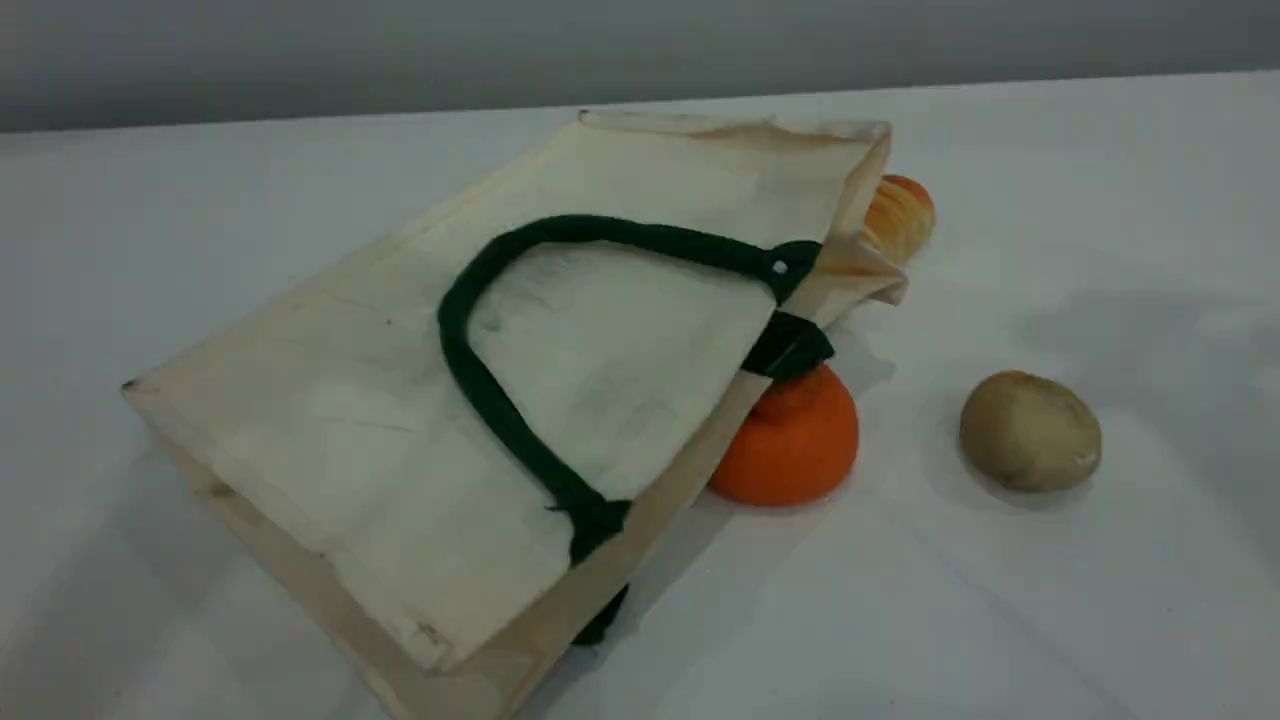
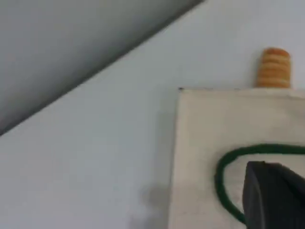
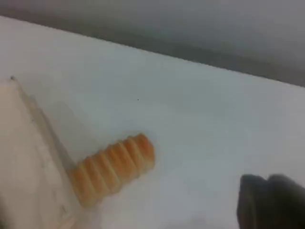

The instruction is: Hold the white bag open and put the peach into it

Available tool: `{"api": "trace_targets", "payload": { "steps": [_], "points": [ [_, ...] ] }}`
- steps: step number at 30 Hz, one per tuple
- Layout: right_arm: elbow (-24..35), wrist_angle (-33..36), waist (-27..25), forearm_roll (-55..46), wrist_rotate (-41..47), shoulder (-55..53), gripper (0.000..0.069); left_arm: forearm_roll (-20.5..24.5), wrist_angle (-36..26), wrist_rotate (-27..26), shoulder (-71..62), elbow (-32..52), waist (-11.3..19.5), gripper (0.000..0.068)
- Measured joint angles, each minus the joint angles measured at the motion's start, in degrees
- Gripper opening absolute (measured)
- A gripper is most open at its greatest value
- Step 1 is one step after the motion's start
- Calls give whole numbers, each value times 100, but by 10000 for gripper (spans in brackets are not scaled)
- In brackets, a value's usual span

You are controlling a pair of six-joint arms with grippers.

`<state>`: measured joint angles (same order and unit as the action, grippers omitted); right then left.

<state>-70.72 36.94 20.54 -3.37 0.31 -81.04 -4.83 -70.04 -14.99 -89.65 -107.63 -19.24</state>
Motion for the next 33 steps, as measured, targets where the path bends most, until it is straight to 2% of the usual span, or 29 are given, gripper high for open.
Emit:
{"api": "trace_targets", "payload": {
  "steps": [4, 11, 16, 20, 28, 33],
  "points": [
    [0, 309, 0, 12, 0, 566, 26, 236, -20, 540, 526, 0, 0, 8],
    [0, 947, 0, 24, -77, 1622, 26, 853, -20, 1098, 1514, 0, 0, 8],
    [0, 1716, 0, 85, -120, 2433, 26, 621, 4, 1260, 2351, 199, 0, 8],
    [0, 2094, 0, 154, -381, 3118, 26, 640, 16, 1080, 3153, 905, 0, 8],
    [0, 3144, 0, 715, -414, 4527, 26, 540, 7, 1083, 5160, 2757, 0, 8],
    [0, 3323, 0, 1015, -502, 5405, 26, 184, 7, 1094, 6444, 3787, 0, 8]
  ]
}}
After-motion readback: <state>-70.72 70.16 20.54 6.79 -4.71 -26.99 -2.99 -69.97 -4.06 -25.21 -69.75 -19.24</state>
